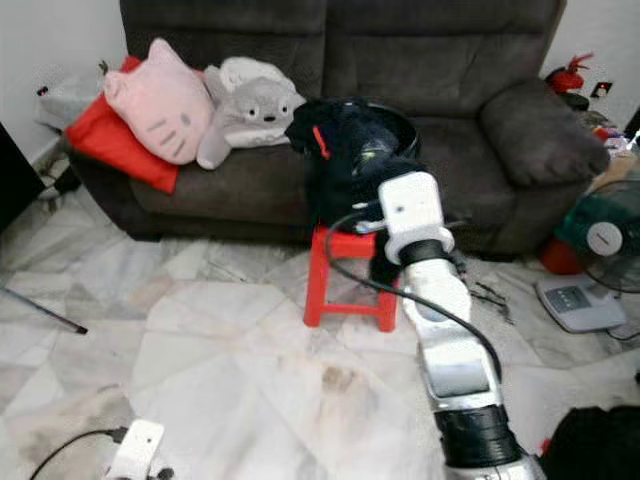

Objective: Hang hanger

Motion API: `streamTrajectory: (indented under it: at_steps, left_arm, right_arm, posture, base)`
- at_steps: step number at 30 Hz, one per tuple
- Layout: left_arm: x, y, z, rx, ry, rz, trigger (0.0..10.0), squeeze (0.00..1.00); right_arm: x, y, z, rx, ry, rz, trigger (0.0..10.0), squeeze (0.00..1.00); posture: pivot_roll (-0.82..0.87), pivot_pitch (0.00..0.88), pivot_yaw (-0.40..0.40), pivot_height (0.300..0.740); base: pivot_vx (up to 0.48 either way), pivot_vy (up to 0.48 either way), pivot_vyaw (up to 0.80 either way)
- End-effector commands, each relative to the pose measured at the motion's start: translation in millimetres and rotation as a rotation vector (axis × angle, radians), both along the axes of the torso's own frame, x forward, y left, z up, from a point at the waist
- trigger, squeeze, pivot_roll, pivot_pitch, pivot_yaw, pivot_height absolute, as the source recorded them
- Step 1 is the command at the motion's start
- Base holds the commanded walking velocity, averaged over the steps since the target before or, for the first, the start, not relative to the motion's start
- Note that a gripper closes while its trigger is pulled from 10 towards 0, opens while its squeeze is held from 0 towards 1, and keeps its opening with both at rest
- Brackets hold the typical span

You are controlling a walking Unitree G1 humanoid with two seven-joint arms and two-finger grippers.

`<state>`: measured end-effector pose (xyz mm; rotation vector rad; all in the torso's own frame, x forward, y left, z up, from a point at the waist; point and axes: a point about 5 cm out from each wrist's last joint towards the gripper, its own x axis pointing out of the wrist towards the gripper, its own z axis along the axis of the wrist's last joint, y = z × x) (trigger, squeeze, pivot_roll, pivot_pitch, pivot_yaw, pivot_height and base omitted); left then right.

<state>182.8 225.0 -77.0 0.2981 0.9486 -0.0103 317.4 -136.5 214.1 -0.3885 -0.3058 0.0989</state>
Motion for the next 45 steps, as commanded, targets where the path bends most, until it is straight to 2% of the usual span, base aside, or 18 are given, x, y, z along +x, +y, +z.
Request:
streamTrajectory:
  at_steps: [1,8,11,13,16,18,22,23,25,26,29,33,35,36,39,40,42,45]
  left_arm:
    - [-2.0,-3.3,-1.9,-0.003,0.012,-0.011,10.0,0.0]
    - [-0.8,-4.1,-1.5,0.0,0.01,-0.017,10.0,0.0]
    - [-0.3,-4.7,-1.3,-0.001,0.007,-0.016,10.0,0.0]
    - [-0.1,-5.1,-1.3,-0.001,0.006,-0.015,10.0,0.0]
    - [-0.1,-5.5,-1.4,-0.001,0.006,-0.015,10.0,0.0]
    - [0.1,-6.3,-1.5,-0.002,0.007,-0.015,10.0,0.0]
    - [-0.4,-7.7,-2.2,-0.004,0.014,-0.018,10.0,0.0]
    - [-0.4,-7.7,-2.2,-0.004,0.014,-0.018,10.0,0.0]
    - [-0.7,-7.6,-2.4,-0.004,0.017,-0.015,10.0,0.0]
    - [-1.1,-7.3,-2.5,-0.003,0.02,-0.016,10.0,0.0]
    - [-1.5,-6.5,-2.6,-0.003,0.021,-0.015,10.0,0.0]
    - [-1.6,-5.5,-2.4,-0.002,0.022,-0.016,10.0,0.0]
    - [-1.8,-5.2,-2.5,-0.001,0.024,-0.018,10.0,0.0]
    - [-1.9,-5.0,-2.5,-0.001,0.025,-0.02,10.0,0.0]
    - [-1.6,-5.4,-2.4,0.0,0.025,-0.022,10.0,0.0]
    - [-1.5,-6.0,-2.5,-0.001,0.026,-0.024,10.0,0.0]
    - [-1.4,-6.2,-2.5,-0.001,0.025,-0.024,10.0,0.0]
    - [-1.0,-6.7,-2.4,-0.003,0.025,-0.023,10.0,0.0]
  right_arm:
    - [-3.9,5.0,14.3,-0.006,-0.064,0.056,10.0,0.0]
    - [-12.3,28.2,15.7,-0.06,-0.043,0.276,10.0,0.0]
    - [-11.0,25.8,3.9,-0.086,0.022,0.281,10.0,0.0]
    - [-10.7,21.3,-2.6,-0.017,0.063,0.288,10.0,0.0]
    - [-10.8,17.4,-7.4,0.019,0.103,0.291,10.0,0.0]
    - [-6.8,8.2,-18.8,0.017,0.166,0.232,10.0,0.0]
    - [0.6,-27.9,-74.0,0.054,0.442,0.005,10.0,0.0]
    - [0.6,-27.9,-74.0,0.054,0.442,0.005,10.0,0.0]
    - [-11.0,-47.5,-129.8,0.016,0.66,-0.057,10.0,0.0]
    - [-20.0,-55.0,-156.7,-0.107,0.765,-0.078,10.0,0.0]
    - [-38.5,-63.3,-190.9,-0.315,0.922,-0.049,10.0,0.0]
    - [-53.2,-61.6,-206.2,-0.451,1.033,0.073,10.0,0.0]
    - [-55.0,-58.7,-206.8,-0.43,1.048,0.114,10.0,0.0]
    - [-53.9,-55.9,-204.3,-0.378,1.05,0.142,10.0,0.0]
    - [-52.4,-57.7,-203.1,-0.383,1.074,0.183,10.0,0.0]
    - [-51.5,-61.7,-202.6,-0.423,1.099,0.236,10.0,0.0]
    - [-52.5,-63.6,-202.1,-0.449,1.117,0.253,10.0,0.0]
    - [-61.6,-72.3,-201.2,-0.603,1.197,0.334,10.0,0.0]
  posture:
    - [-0.19,0.0,0.032,0.727]
    - [-0.19,0.0,0.028,0.727]
    - [-0.19,0.0,0.026,0.727]
    - [-0.19,0.0,0.025,0.727]
    - [-0.19,0.0,0.025,0.727]
    - [-0.19,0.0,0.024,0.727]
    - [-0.19,0.0,0.025,0.727]
    - [-0.19,0.0,0.025,0.727]
    - [-0.18,0.0,0.024,0.727]
    - [-0.18,0.0,0.025,0.727]
    - [-0.18,0.0,0.025,0.727]
    - [-0.18,0.0,0.028,0.727]
    - [-0.18,0.0,0.03,0.727]
    - [-0.18,0.0,0.03,0.727]
    - [-0.18,0.0,0.03,0.727]
    - [-0.18,0.0,0.03,0.727]
    - [-0.18,0.0,0.03,0.727]
    - [-0.18,0.0,0.03,0.727]
  base:
    - [0.0,0.0,0.0]
    - [0.0,0.0,0.0]
    - [0.0,0.0,0.0]
    - [0.0,0.0,0.0]
    - [0.0,0.0,0.0]
    - [0.0,0.0,0.0]
    - [0.0,0.0,0.0]
    - [0.0,0.0,0.0]
    - [0.0,0.0,0.0]
    - [0.0,0.0,0.0]
    - [0.0,0.0,0.0]
    - [0.0,0.0,0.0]
    - [0.0,0.0,0.0]
    - [0.0,0.0,0.0]
    - [0.0,0.0,0.0]
    - [0.0,0.0,0.0]
    - [0.0,0.0,0.0]
    - [0.0,0.0,0.0]
